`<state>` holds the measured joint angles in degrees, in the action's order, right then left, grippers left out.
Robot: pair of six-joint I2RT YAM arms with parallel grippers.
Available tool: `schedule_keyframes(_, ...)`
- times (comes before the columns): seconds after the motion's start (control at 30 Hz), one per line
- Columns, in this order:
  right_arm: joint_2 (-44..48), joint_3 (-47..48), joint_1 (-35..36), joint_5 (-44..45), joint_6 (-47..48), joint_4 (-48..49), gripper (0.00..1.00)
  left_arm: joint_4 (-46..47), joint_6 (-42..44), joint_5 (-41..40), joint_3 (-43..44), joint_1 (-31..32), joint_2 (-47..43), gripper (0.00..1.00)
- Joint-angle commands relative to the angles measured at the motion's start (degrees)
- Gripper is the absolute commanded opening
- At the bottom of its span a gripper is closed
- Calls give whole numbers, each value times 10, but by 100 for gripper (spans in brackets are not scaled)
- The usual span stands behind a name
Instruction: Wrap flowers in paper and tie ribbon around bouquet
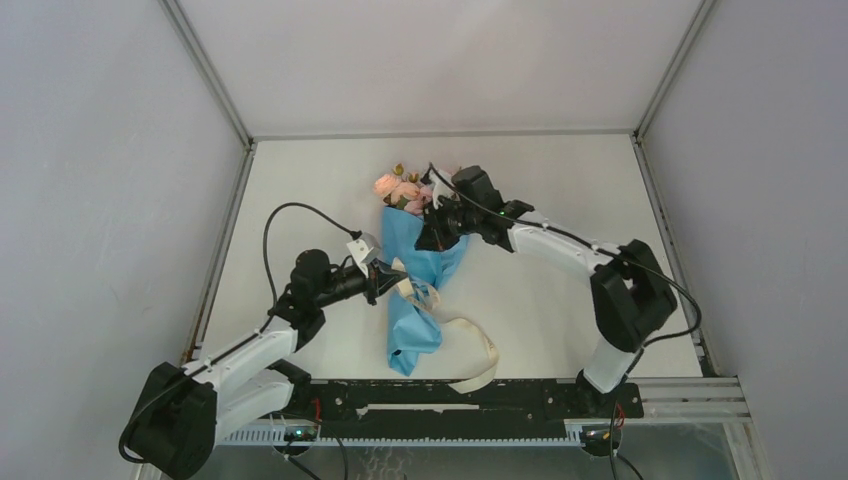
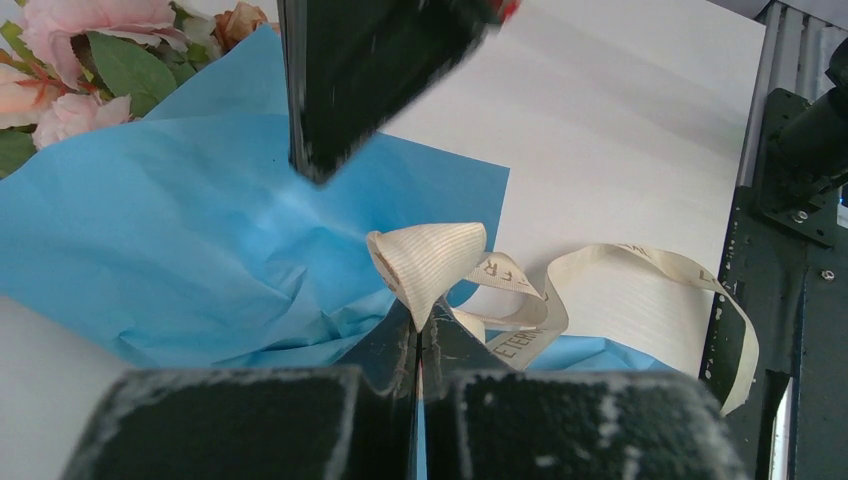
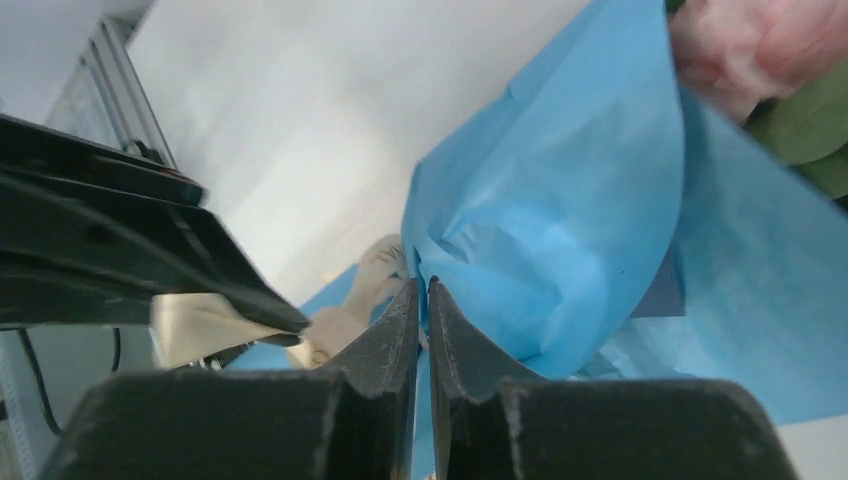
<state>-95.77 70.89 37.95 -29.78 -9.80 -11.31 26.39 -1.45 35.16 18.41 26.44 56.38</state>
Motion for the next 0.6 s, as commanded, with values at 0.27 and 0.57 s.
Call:
schedule_keyframes(0.27,-113,49,8,-186,96,-114,15,10,14,-3,15,-8,-13,0)
schedule_keyframes(0.57,-111,-16,2,-320,44,4,21,2,27,-11,14,-12,-8,0)
